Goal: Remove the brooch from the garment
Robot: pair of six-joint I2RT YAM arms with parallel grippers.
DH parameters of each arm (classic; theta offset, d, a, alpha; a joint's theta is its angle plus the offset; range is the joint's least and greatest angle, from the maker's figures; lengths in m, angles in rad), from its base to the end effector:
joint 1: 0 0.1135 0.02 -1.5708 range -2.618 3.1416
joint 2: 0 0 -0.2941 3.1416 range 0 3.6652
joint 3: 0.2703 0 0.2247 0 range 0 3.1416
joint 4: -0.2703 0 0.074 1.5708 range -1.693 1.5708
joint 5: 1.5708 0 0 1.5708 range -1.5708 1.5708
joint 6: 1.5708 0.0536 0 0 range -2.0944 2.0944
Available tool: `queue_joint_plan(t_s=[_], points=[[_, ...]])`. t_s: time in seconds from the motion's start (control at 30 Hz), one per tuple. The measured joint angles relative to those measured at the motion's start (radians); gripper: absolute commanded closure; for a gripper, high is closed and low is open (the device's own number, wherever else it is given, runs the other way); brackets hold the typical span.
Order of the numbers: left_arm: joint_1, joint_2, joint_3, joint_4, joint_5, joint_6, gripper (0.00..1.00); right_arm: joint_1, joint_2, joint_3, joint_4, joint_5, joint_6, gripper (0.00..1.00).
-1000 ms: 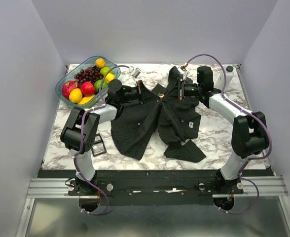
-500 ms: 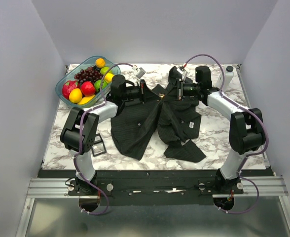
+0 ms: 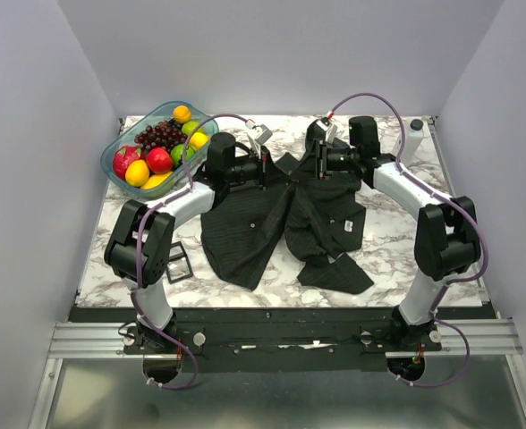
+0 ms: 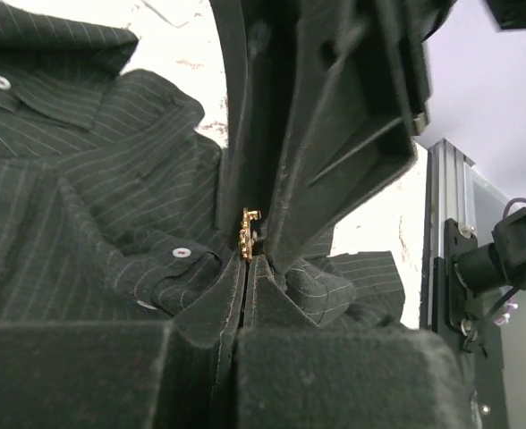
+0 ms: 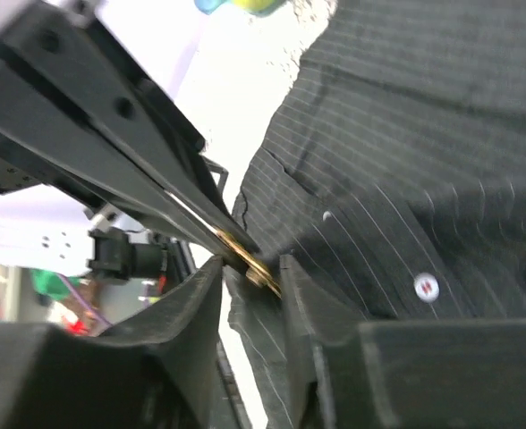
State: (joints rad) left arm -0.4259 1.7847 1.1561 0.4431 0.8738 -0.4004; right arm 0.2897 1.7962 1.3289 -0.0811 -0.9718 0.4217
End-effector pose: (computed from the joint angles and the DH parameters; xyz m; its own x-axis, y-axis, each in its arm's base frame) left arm 0.3467 -0.2024 0.3021 -0.5256 -0.0363 -0.8500 0.8108 0.2813 -0.5133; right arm 0.3659 0.1553 0.3018 -0.7982 0.0029 -0.6024 -0.5587 0.3703 0.7421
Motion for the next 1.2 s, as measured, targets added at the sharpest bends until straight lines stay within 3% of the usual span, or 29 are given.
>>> queue_joint_plan(t_s=[0.23, 0.4, 0.67, 0.8, 0.97, 1.2], points=[[-0.021, -0.050, 0.000, -0.038, 0.000, 0.014, 1.00, 0.014, -0.152, 0.001, -0.145, 0.052, -0.238, 0.51], [-0.005, -0.085, 0.000, -0.145, 0.000, 0.135, 1.00, 0.011, -0.340, -0.047, -0.225, 0.103, -0.400, 0.51], [0.002, -0.084, 0.140, -0.572, -0.045, 0.590, 1.00, 0.004, -0.443, -0.170, -0.256, 0.251, -0.555, 0.45], [-0.008, -0.083, 0.276, -0.823, -0.107, 0.900, 1.00, 0.003, -0.447, -0.233, -0.254, 0.297, -0.573, 0.43], [-0.013, -0.083, 0.333, -1.036, -0.217, 1.202, 1.00, 0.001, -0.454, -0.251, -0.234, 0.321, -0.578, 0.43], [-0.014, -0.083, 0.325, -1.154, -0.336, 1.358, 1.00, -0.003, -0.480, -0.251, -0.211, 0.353, -0.623, 0.43]])
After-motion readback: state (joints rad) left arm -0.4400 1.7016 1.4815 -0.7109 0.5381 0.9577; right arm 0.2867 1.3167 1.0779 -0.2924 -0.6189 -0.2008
